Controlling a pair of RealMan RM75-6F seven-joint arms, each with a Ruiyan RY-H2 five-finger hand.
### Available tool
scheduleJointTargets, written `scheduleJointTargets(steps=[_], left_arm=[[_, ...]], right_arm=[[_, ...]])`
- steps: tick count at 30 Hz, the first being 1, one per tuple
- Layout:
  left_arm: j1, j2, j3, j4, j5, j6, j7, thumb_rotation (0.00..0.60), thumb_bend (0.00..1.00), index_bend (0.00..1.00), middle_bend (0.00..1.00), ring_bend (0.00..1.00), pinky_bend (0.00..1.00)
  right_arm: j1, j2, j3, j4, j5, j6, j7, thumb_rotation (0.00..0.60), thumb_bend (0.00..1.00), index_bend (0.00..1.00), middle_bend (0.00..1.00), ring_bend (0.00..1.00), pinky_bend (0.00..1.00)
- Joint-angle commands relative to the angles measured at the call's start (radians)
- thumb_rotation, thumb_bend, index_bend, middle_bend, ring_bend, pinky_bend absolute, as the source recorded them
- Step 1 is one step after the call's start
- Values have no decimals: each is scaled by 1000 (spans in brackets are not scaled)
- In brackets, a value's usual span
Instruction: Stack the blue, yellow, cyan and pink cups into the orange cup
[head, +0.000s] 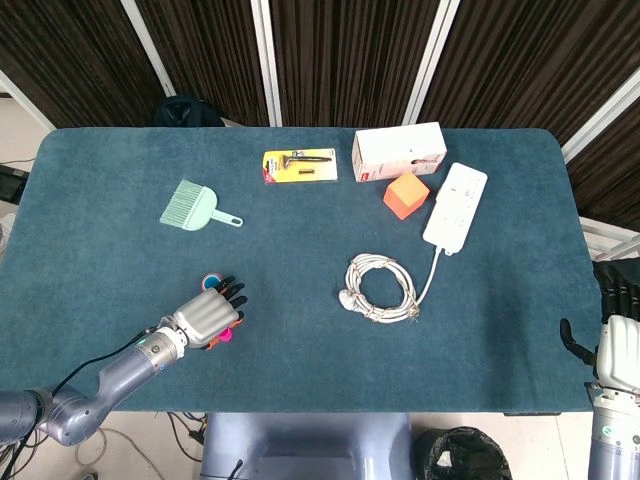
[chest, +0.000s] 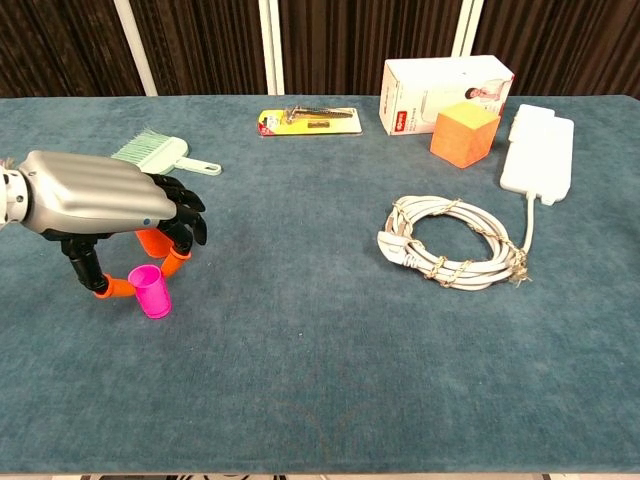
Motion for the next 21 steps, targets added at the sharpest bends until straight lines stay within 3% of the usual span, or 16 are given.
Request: scheduleJointTargets(steps=[1,9,21], left_arm=[[0,-1,-2,-2,-3,4,4,600,369,526,190,0,0],[-3,27,-29,-40,8,36,6,600,378,532,193,0,0],[4,148,-128,-84,-33,105,-75,600,378,533,193,0,0]], right_arm=[[0,0,0,-1,1,0,0,600,408,124,72,93,92],[0,-2,0,-1,-1,0,-1,600,407,126,72,93,92],[1,-4,-1,-2,-4,1,-5,600,408,126,72,93,92]])
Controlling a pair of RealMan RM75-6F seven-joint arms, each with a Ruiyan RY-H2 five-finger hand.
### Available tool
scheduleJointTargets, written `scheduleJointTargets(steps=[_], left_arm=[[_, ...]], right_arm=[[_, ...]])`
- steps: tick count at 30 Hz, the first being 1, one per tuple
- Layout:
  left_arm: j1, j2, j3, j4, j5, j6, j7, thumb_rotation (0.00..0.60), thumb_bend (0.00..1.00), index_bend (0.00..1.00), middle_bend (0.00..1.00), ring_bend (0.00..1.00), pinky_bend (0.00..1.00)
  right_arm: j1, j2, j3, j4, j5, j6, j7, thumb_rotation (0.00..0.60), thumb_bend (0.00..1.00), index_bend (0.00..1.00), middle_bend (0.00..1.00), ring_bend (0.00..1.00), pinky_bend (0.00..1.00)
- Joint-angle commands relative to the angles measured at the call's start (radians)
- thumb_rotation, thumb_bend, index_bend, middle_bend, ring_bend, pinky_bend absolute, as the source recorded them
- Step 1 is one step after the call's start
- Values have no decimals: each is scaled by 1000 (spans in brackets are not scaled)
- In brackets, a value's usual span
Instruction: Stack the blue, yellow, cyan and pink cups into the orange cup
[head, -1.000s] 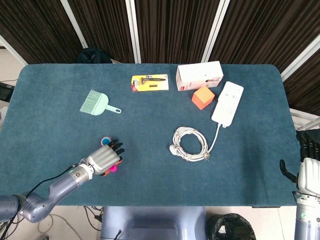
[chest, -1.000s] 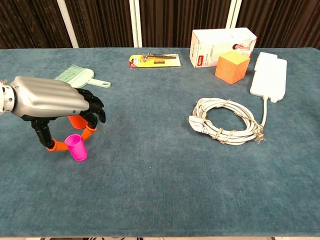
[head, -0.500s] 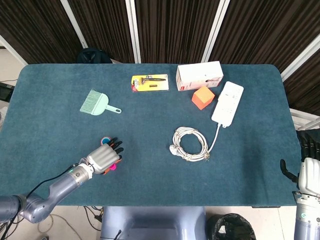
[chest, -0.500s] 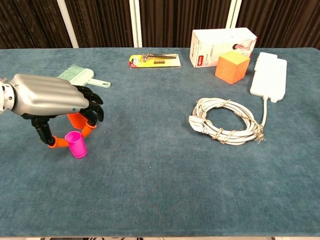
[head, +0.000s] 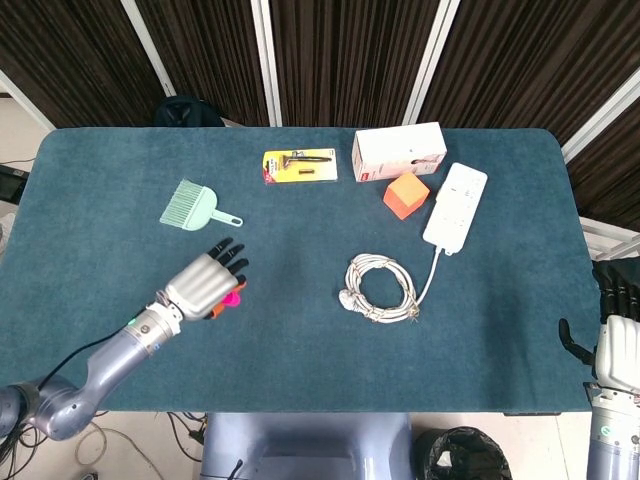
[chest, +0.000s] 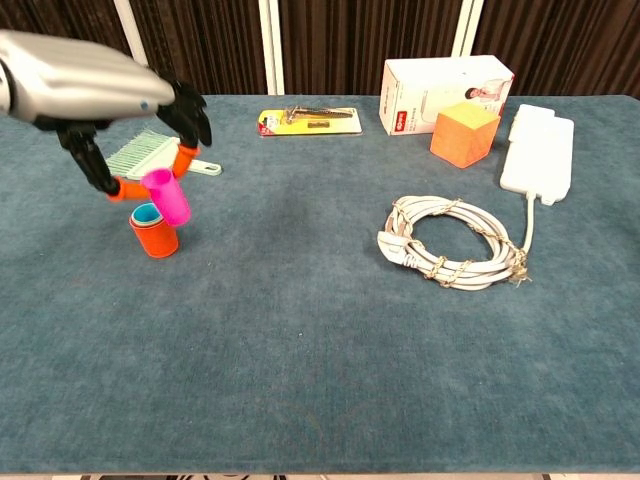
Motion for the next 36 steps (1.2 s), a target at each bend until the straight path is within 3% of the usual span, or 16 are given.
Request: scheduleJointTargets(steps=[1,9,17,36], left_arm=[[8,26,-14,4,-26,5,-27,600,378,533,193,0,0],[34,41,-17,63,-59,-1,-74,600,378,533,194,0,0],[43,-8,-17,134,-51,-26,-98,600,378,533,195,0,0],[47,-68,-4,183,-48,-51,-68,600,378,534,197,0,0]], right_arm=[[1,-1,0,0,1,-1,-2,600,407,126,72,93,92],[1,-3,1,0,5,-4,-4,600,408,126,72,93,92],[1,-4,3,2,6,-1,-4,600,407,126,72,93,92],[1,-4,0,3,1,-4,-1,600,407,128,72,93,92]])
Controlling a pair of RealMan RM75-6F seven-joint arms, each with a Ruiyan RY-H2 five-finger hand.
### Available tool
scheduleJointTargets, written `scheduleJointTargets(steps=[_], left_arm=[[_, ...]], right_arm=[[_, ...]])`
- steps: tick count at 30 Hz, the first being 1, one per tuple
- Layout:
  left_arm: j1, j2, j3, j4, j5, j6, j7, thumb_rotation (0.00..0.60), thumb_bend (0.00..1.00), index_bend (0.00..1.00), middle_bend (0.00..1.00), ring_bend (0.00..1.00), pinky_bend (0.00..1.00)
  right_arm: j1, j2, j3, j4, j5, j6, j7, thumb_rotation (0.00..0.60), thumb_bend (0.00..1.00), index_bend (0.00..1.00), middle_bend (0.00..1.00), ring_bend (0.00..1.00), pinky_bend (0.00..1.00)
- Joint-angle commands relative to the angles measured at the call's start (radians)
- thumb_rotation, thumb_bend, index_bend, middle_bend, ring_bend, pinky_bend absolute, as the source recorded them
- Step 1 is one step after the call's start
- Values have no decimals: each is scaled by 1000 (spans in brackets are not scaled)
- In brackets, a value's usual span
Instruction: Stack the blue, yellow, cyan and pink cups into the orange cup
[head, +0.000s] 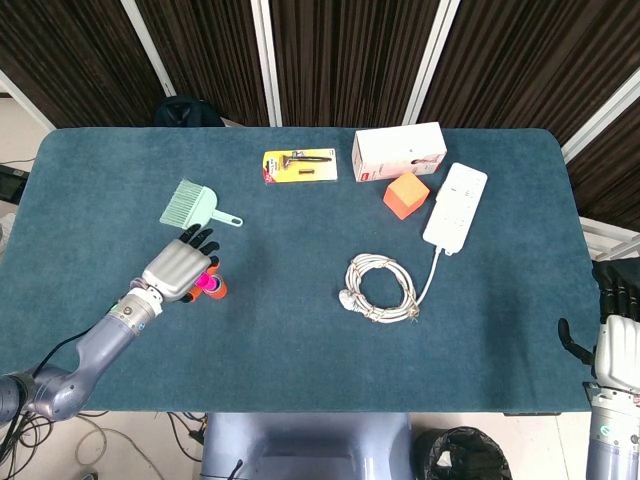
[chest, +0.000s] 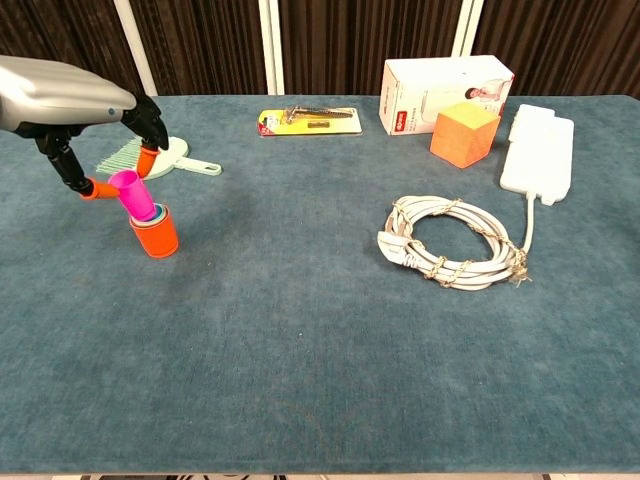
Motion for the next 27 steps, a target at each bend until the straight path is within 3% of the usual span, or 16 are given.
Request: scheduleJointTargets(steps=[1,7,14,18,23,27], left_arm=[[-1,-8,2,8,-1,-3,7,600,378,534,197,0,0],[-3,-21,2,21,-8,-8,18,600,377,489,196,0,0],[-10,-9,11,10,-40,-31,35,600,369,195,162,0,0],[-15,9,8,-10,-56,-38,34,600,368,120,145,0,0],[3,49,-7,-58,-36,8,11,600,343,5,93,0,0],[44,98,-6,-136,12,106,22,600,335,0,87,0,0]], right_arm=[[0,0,-1,0,0,0,-2,600,407,128,72,93,92],[0,-3,0,0,1,1,-4,600,408,128,72,93,92],[0,-3,1,1,3,0,-6,600,408,128,72,93,92],[0,-3,2,1,3,3,-5,600,408,128,72,93,92],[-1,-3,2,-1,2,4,-5,600,407,128,72,93,92],[-1,-2,1,-2,-2,6,-4,600,408,129,72,93,92]])
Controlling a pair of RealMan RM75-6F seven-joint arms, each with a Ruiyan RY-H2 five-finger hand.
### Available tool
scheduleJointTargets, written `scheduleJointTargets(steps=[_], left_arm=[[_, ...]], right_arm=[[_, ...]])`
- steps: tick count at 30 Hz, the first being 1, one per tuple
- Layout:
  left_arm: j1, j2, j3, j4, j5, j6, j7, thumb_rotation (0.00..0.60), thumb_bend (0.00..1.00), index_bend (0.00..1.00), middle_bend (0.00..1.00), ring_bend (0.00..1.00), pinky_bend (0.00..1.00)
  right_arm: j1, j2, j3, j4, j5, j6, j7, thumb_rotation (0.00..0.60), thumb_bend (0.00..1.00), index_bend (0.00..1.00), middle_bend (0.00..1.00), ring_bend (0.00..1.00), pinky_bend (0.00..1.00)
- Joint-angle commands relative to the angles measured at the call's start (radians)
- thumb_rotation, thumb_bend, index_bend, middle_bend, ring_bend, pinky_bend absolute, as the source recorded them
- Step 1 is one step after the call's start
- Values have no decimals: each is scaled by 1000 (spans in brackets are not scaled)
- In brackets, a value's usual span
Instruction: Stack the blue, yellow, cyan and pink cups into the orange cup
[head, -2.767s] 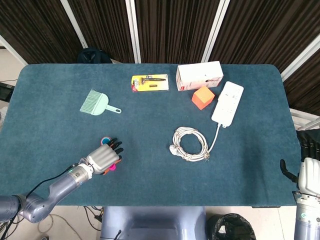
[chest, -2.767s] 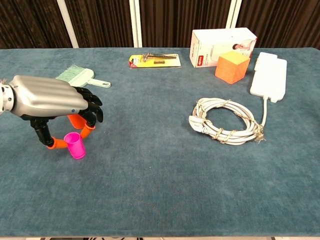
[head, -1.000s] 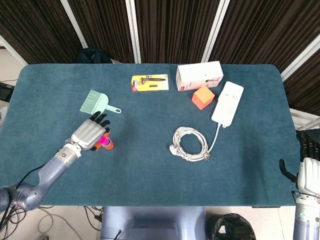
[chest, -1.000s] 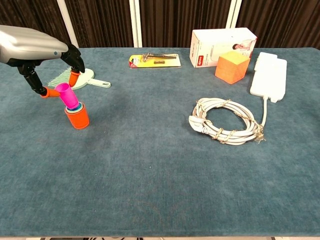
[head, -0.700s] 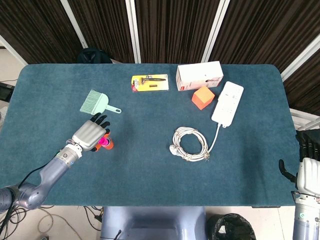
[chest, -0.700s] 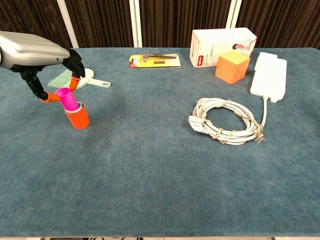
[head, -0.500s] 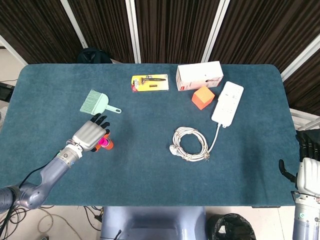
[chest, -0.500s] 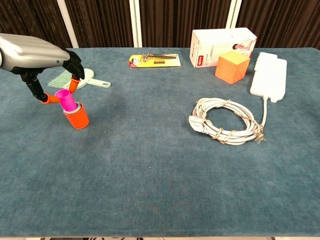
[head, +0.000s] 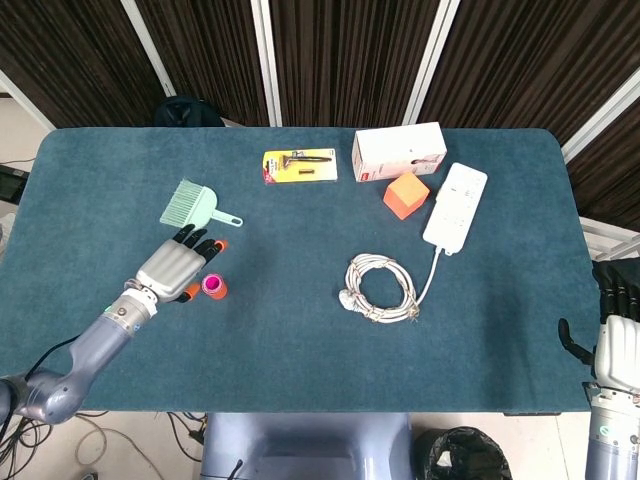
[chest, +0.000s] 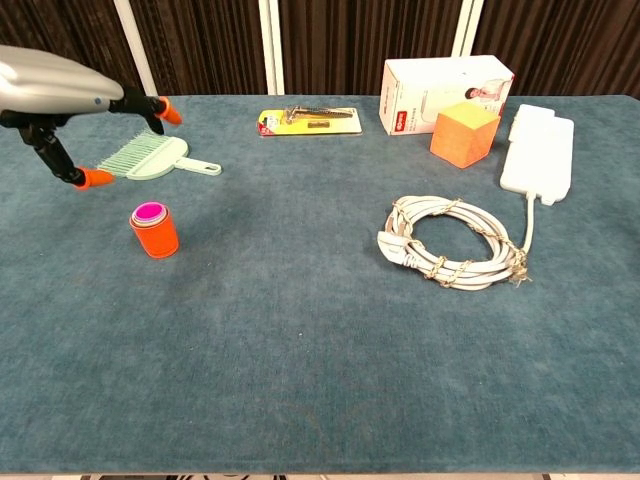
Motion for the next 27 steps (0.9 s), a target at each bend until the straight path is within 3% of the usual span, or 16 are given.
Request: scheduleJointTargets(steps=[1,7,14,19,27], left_arm=[[66,50,1,-95,77,139,1,600,336,0,87,0,0],[251,96,62,-200,271,397,-84,600,335,3,85,0,0],[423,164,126,-185,413,591,-191,600,335,7,74,0,0],[514,172,144,-132,436,661,-275,600,335,21,74,0,0],[574,166,133,-56,439,671,-355,600,335,44,75,0,0]], right_arm=[[0,0,-1,-1,-3,1,1,600,408,129,72,93,92],[2,7,-14,-3,-24,-4,-1,600,407,129,72,93,92],[5,23,-37,3,-70,-10,17,600,408,129,72,93,92],[12,49,-66,16,-128,-22,36,600,406,129,72,93,91],[24,80,-103,52,-210,-32,77,600,404,129,72,93,92]])
